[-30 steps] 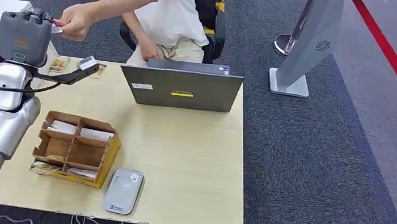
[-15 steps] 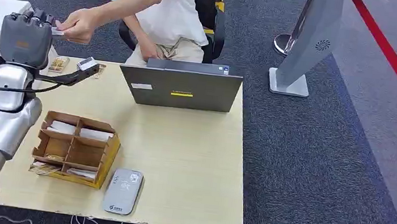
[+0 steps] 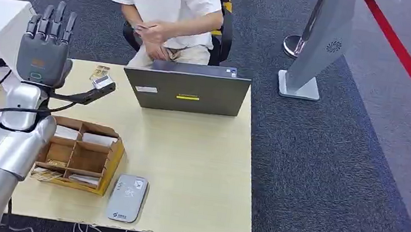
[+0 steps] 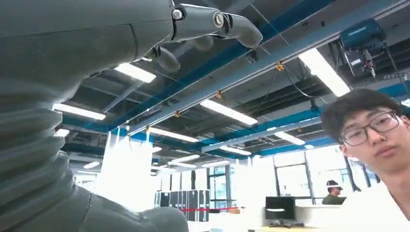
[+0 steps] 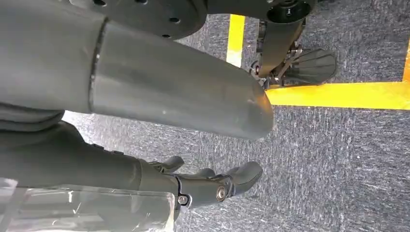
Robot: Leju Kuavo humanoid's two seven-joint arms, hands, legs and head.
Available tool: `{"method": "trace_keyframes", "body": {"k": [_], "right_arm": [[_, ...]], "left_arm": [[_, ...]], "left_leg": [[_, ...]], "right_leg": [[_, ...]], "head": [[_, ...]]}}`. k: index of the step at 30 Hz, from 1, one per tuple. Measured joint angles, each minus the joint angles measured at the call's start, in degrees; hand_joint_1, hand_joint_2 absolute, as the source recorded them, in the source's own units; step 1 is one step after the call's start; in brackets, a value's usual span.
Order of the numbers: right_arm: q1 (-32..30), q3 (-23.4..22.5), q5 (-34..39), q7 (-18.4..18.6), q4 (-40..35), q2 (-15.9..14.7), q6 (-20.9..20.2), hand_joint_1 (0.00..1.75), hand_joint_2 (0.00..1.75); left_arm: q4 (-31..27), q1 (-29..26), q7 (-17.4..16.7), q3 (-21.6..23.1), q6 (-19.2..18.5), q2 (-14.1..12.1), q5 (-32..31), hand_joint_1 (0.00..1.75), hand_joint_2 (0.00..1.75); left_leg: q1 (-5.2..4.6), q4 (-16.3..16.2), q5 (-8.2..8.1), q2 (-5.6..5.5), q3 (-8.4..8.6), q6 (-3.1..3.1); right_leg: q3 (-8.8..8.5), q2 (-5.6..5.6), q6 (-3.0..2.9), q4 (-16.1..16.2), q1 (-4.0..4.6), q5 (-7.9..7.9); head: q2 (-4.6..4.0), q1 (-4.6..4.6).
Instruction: Pass the card to the sensor for recognition and then transmit it.
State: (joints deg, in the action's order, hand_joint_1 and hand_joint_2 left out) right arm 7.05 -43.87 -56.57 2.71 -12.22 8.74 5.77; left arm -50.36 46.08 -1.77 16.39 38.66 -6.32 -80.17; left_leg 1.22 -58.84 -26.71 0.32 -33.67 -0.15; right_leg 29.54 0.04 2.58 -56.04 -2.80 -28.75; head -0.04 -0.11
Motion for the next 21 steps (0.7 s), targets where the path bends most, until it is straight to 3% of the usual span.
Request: {"method": "trace_keyframes", "body": {"k": [6,10,15,21], "right_arm": [[-0.5,0.0,1.3,-0.9,0.0,0.0,0.5,0.0,0.0],[-1.1,-0.5,2.6,-1.6,0.0,0.0,1.0,0.0,0.0],[-2.4,-1.8,4.0,-2.9,0.0,0.0,1.4,0.0,0.0],[-2.8,-3.0,5.2,-3.4,0.0,0.0,1.5,0.0,0.0]], "left_arm": [[-8.8,-4.9,0.7,0.0,-2.8,0.4,2.4,0.0,1.75],[-18.1,-9.8,0.7,0.0,-6.0,0.2,4.5,0.0,1.75],[-31.6,-17.8,0.4,0.6,-8.9,-1.2,5.4,0.0,1.75],[-39.9,-22.5,0.3,0.8,-10.8,-2.9,6.1,0.0,1.75]], "left_leg": [[0.0,0.0,-0.01,0.0,-0.02,0.0],[0.0,0.0,-0.02,0.02,-0.04,0.01],[0.0,0.0,-0.07,0.03,-0.07,-0.03],[0.01,0.0,-0.06,0.04,-0.07,-0.04]], "right_leg": [[0.01,0.0,0.0,0.0,0.0,-0.01],[0.02,0.02,0.0,0.0,0.0,-0.02],[0.09,0.03,0.0,0.0,0.0,-0.04],[0.1,0.04,0.0,0.0,0.0,-0.04]], "head": [[0.0,0.02],[0.0,0.04],[0.0,0.0],[0.0,0.0]]}}
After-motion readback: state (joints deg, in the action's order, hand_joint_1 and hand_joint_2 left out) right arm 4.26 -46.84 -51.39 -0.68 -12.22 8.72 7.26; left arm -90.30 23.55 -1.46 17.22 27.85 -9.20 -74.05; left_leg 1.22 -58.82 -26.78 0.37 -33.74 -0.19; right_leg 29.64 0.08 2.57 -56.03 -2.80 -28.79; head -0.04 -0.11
